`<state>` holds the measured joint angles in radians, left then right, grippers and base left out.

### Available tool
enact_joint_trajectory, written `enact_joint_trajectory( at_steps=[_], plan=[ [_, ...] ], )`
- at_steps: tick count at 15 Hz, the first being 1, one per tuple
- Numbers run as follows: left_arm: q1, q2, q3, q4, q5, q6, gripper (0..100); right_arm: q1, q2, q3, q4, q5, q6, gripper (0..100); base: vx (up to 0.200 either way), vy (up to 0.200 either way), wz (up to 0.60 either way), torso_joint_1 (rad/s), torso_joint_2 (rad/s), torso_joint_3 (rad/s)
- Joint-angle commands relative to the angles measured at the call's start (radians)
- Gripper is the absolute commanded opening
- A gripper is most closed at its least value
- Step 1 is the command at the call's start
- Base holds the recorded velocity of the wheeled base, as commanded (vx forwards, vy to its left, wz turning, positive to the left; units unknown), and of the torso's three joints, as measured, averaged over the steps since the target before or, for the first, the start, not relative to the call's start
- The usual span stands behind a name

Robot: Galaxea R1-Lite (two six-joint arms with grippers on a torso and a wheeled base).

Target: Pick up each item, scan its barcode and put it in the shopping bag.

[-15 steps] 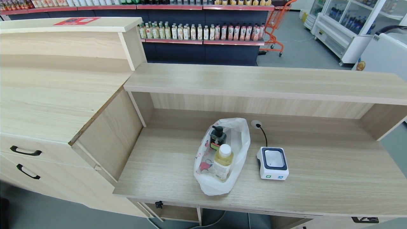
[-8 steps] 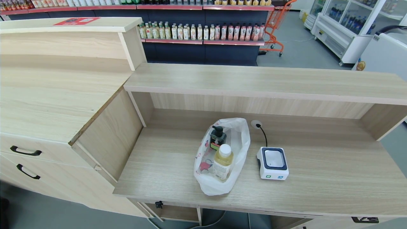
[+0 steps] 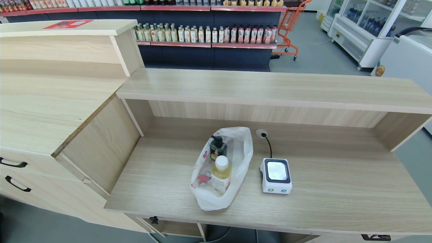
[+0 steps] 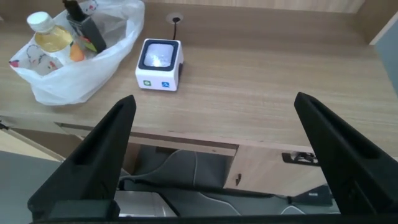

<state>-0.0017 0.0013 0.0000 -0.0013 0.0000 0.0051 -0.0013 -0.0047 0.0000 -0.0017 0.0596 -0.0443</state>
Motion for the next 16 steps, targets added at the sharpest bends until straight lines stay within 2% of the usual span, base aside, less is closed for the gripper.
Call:
enact_joint_trajectory(
  at_steps=[1, 5, 12, 15, 16],
  plan=[
    [0.000, 0.000, 0.000, 0.000, 0.000, -0.001, 100, 0.000, 0.005, 0.000, 0.000, 0.000, 0.000, 100, 0.000, -0.200, 0.00, 0.007, 0.00, 0.002],
    [0.000, 0.000, 0.000, 0.000, 0.000, -0.005, 100, 0.000, 0.005, 0.000, 0.000, 0.000, 0.000, 100, 0.000, -0.200, 0.00, 0.002, 0.00, 0.001],
    [0.000, 0.000, 0.000, 0.000, 0.000, -0.001, 100, 0.000, 0.005, 0.000, 0.000, 0.000, 0.000, 100, 0.000, 0.000, 0.00, 0.000, 0.00, 0.000],
    [0.000, 0.000, 0.000, 0.000, 0.000, 0.001, 100, 0.000, 0.005, 0.000, 0.000, 0.000, 0.000, 100, 0.200, 0.000, 0.00, -0.004, 0.00, 0.001],
    [0.000, 0.000, 0.000, 0.000, 0.000, -0.001, 100, 0.000, 0.005, 0.000, 0.000, 0.000, 0.000, 100, 0.000, 0.000, 0.00, 0.000, 0.00, 0.000]
  ],
)
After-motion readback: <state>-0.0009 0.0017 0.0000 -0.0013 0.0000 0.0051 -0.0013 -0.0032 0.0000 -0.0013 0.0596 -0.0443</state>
